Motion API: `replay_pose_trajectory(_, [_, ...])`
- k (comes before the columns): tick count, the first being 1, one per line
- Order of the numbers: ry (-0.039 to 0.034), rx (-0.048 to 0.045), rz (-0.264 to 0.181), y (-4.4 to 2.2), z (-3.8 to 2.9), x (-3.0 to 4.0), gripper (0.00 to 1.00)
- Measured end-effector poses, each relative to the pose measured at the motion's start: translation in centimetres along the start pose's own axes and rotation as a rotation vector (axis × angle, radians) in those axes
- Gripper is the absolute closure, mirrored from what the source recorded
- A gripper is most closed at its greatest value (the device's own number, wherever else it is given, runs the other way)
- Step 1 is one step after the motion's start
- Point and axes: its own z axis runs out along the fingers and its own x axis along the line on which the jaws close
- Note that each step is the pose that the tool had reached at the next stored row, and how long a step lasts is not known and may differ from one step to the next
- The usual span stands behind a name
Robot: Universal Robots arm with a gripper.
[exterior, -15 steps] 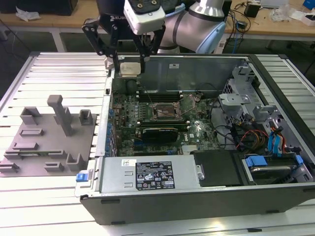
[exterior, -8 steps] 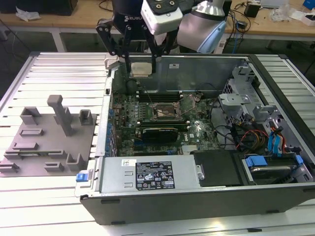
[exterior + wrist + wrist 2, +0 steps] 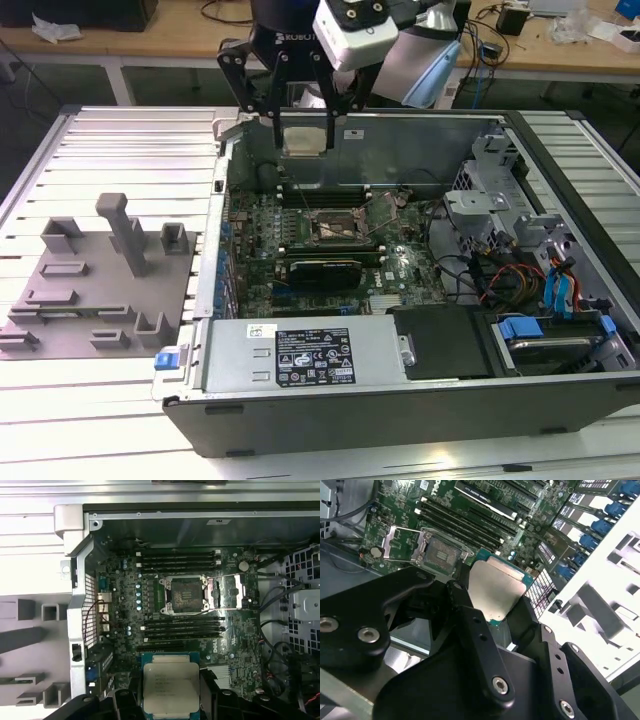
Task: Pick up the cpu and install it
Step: 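Pick up the cpu and move it towards the insertion slot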
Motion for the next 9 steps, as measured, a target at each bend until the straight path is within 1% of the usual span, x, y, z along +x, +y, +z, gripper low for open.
replay_pose_trajectory(2, [0.0009, 0.0004, 0.000, -0.01, 0.36, 0.00, 0.45])
replay_pose_trajectory(6, [0.0043, 0.0005, 0.000, -0.04, 1.34, -0.07, 0.45])
replay_pose_trajectory(8, [0.0057, 0.0007, 0.000, -0.05, 1.72, -0.08, 0.45])
replay_pose_trajectory(9, [0.0067, 0.0006, 0.000, -0.06, 2.15, -0.08, 0.45])
